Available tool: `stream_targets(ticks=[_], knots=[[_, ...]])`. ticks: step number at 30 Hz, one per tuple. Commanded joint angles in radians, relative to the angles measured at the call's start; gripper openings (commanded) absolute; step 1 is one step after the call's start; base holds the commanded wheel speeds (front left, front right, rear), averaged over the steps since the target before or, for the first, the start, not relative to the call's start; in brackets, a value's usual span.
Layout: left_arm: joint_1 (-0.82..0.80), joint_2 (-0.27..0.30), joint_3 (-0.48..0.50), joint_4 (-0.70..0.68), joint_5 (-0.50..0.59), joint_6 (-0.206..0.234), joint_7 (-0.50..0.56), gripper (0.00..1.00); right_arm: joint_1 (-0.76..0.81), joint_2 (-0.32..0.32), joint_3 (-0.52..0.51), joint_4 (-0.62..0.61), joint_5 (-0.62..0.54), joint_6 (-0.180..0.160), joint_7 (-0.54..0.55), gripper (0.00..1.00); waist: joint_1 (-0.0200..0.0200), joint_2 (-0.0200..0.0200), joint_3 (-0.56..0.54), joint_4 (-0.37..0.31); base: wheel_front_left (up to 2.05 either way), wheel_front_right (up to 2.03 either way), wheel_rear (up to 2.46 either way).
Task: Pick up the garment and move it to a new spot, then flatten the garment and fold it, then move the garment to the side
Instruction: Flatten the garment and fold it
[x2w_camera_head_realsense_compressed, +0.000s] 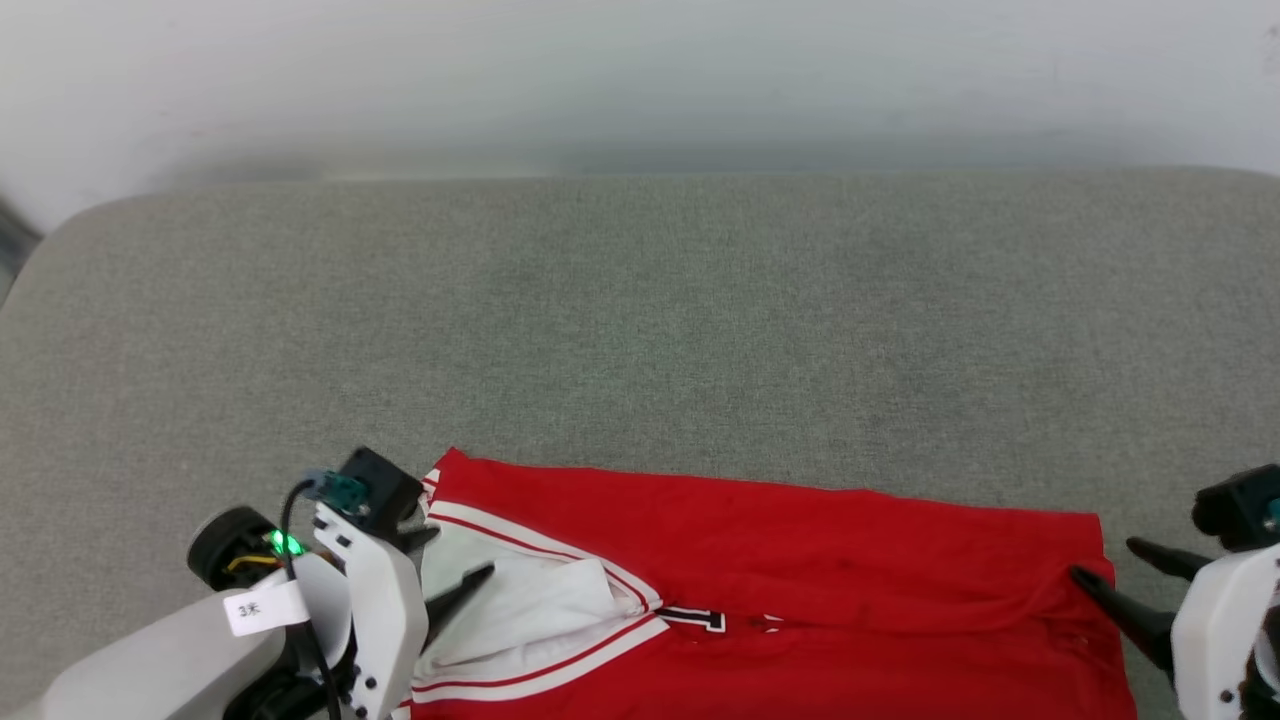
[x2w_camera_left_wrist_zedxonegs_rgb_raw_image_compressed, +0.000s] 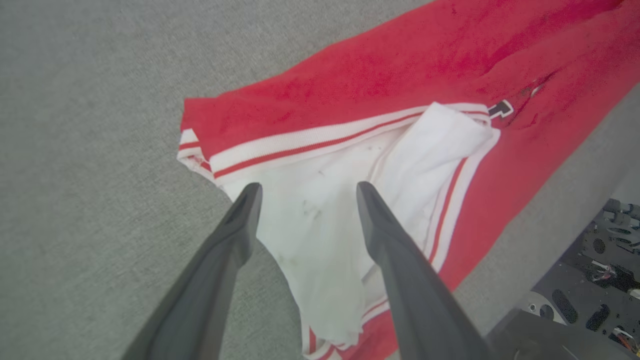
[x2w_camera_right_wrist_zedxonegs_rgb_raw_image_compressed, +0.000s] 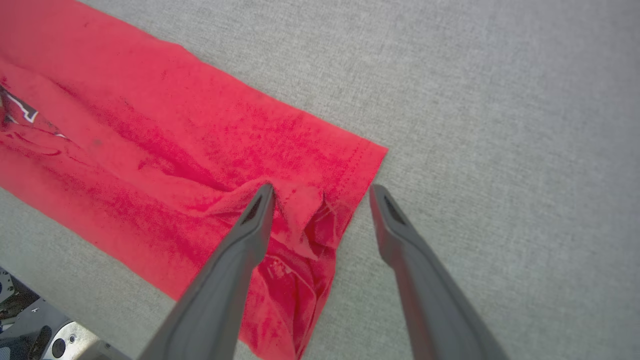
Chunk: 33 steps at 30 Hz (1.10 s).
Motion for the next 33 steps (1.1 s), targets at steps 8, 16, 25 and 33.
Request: stream_targets(ticks=[8, 16, 25, 33], knots=[[0.050, -0.029, 0.110, -0.007, 0.104, 0.199, -0.319, 1.00, 0.141, 0.029, -0.260, -0.079, 0.036, -0.001, -0.072, 1.00, -0.0001, -0.0001, -0.034, 0.021, 0.00, 0.00, 0.00], [0.107, -0.080, 0.198, -0.008, 0.159, 0.361, -0.455, 1.00, 0.236, 0.126, -0.415, -0.061, 0.065, -0.001, -0.035, 1.00, -0.0001, -0.0001, -0.021, 0.033, 0.00, 0.00, 0.00], [0.230, -0.171, 0.418, -0.058, 0.364, 0.473, -0.466, 1.00, 0.253, 0.226, -0.471, 0.025, 0.124, -0.001, 0.043, 1.00, -0.0001, -0.0001, 0.008, 0.056, 0.00, 0.00, 0.00], [0.357, -0.305, 0.604, -0.077, 0.531, 0.470, -0.466, 1.00, 0.256, 0.304, -0.404, 0.064, 0.178, 0.000, 0.128, 1.00, -0.0001, -0.0001, 0.029, 0.082, 0.00, 0.00, 0.00]])
